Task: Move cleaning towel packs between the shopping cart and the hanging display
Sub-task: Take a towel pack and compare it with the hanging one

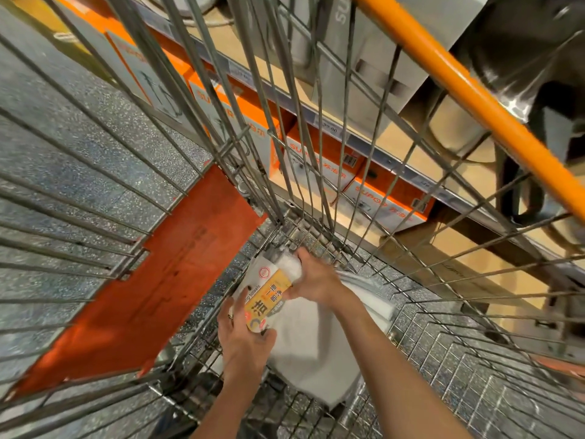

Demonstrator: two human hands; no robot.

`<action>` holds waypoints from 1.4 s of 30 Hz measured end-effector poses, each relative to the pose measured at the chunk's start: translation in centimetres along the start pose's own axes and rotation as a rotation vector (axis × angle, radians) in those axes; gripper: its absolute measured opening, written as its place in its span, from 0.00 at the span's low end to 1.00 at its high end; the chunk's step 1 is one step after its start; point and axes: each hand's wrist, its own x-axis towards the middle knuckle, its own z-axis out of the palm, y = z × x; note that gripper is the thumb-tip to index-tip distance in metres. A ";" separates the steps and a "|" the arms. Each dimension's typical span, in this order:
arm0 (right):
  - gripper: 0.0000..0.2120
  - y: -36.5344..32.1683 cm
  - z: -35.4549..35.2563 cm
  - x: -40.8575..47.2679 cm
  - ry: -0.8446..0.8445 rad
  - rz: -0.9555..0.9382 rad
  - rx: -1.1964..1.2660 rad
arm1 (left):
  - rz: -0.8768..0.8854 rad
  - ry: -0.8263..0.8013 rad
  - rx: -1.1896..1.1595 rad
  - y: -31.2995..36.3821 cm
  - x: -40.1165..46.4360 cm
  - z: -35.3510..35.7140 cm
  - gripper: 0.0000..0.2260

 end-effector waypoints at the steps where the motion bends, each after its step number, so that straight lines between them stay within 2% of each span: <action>1: 0.30 0.0 0.0 0.0 0.009 0.004 -0.006 | -0.017 -0.011 0.008 0.0 0.0 -0.1 0.40; 4: 0.29 -0.2 0.5 0.0 0.065 -0.001 -0.095 | -0.016 -0.020 0.019 0.1 -0.1 -0.1 0.40; 9: 0.38 -0.1 1.3 -0.8 0.185 -0.062 -0.188 | -0.002 -0.027 -0.015 0.3 -0.5 -0.3 0.38; 14: 0.29 -0.4 1.2 -0.9 0.183 -0.059 -0.149 | 0.010 -0.031 -0.027 0.2 -0.5 -0.3 0.38; 22: 0.24 -0.4 1.4 -2.4 0.239 -0.109 -0.047 | 0.042 -0.029 -0.014 0.5 -0.9 -0.7 0.40; 26: 0.30 -0.5 1.3 -3.1 0.247 -0.051 0.039 | 0.100 -0.015 0.025 1.3 -1.2 -0.9 0.40; 28: 0.38 -0.8 1.0 -3.5 0.210 -0.052 0.019 | 0.109 -0.001 0.033 1.5 -1.2 -0.9 0.40; 30: 0.40 -1.0 0.5 -4.1 0.176 -0.063 -0.017 | 0.098 -0.013 0.018 1.7 -1.5 -1.2 0.41; 34: 0.36 -0.9 0.3 -6.1 0.191 -0.107 -0.001 | 0.127 0.007 -0.008 1.8 -2.4 -1.4 0.43; 37: 0.28 -0.9 0.9 -7.8 0.179 -0.104 -0.021 | 0.040 -0.028 -0.045 2.4 -3.5 -1.5 0.45; 39: 0.25 -1.0 1.0 -9.3 0.214 -0.105 -0.022 | 0.045 -0.039 -0.049 2.8 -4.2 -1.9 0.46; 42: 0.24 -1.2 0.2 -11.5 0.285 -0.091 0.108 | 0.113 -0.050 -0.033 4.2 -5.1 -2.9 0.46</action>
